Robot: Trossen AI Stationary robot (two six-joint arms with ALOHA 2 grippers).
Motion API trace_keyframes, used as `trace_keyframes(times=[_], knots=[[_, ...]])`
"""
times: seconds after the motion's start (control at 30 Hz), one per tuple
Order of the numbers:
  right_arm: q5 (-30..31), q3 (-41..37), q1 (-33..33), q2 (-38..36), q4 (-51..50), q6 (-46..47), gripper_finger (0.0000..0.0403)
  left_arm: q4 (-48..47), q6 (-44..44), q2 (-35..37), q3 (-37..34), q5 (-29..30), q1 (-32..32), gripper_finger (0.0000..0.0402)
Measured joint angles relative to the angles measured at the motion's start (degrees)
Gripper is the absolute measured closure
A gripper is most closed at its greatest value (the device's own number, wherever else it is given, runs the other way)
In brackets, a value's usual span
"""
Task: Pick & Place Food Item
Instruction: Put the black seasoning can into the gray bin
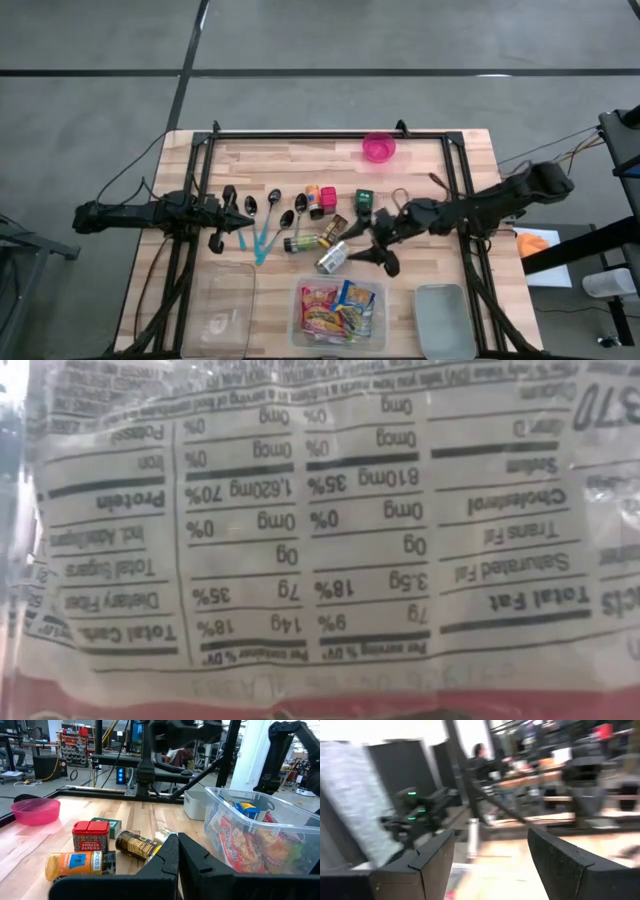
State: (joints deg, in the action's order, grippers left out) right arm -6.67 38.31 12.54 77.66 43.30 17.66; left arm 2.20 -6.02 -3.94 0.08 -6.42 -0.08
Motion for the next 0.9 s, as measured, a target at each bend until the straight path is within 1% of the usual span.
trace_keyframes(times=[0.13,0.23,0.33,0.5,0.57,0.67,0.77,0.9], knots=[[5.2,-6.4,0.0,-6.6,-0.5,-2.7,0.0155,0.1,0.0,-0.1,0.0,0.0,0.0,0.0401],[8.6,-10.4,0.0,-11.3,-2.6,-2.7,0.0155,0.2,0.0,-0.4,0.0,0.0,0.0,0.0401],[12.4,-13.1,0.0,-15.7,-7.9,-1.5,0.0155,0.0,0.0,-0.7,0.0,0.0,0.0,0.0401],[19.9,-13.9,0.0,-21.4,-23.4,0.7,0.0155,0.2,0.0,-0.9,0.0,0.0,0.0,0.0401],[20.8,-12.6,0.0,-22.4,-28.5,1.6,0.0155,-0.1,0.0,-0.9,0.0,0.0,0.0,0.0401],[20.8,-11.0,0.0,-23.1,-33.3,0.9,0.0155,-0.1,0.0,-1.3,0.0,0.0,0.0,0.0401],[21.5,-10.6,0.0,-23.0,-34.8,-0.1,0.0155,-0.1,0.0,-1.6,0.0,0.0,0.0,0.0401],[21.7,-10.5,0.0,-23.1,-34.3,-0.1,0.0155,0.0,0.0,-1.8,0.0,0.0,0.0,0.0401]])
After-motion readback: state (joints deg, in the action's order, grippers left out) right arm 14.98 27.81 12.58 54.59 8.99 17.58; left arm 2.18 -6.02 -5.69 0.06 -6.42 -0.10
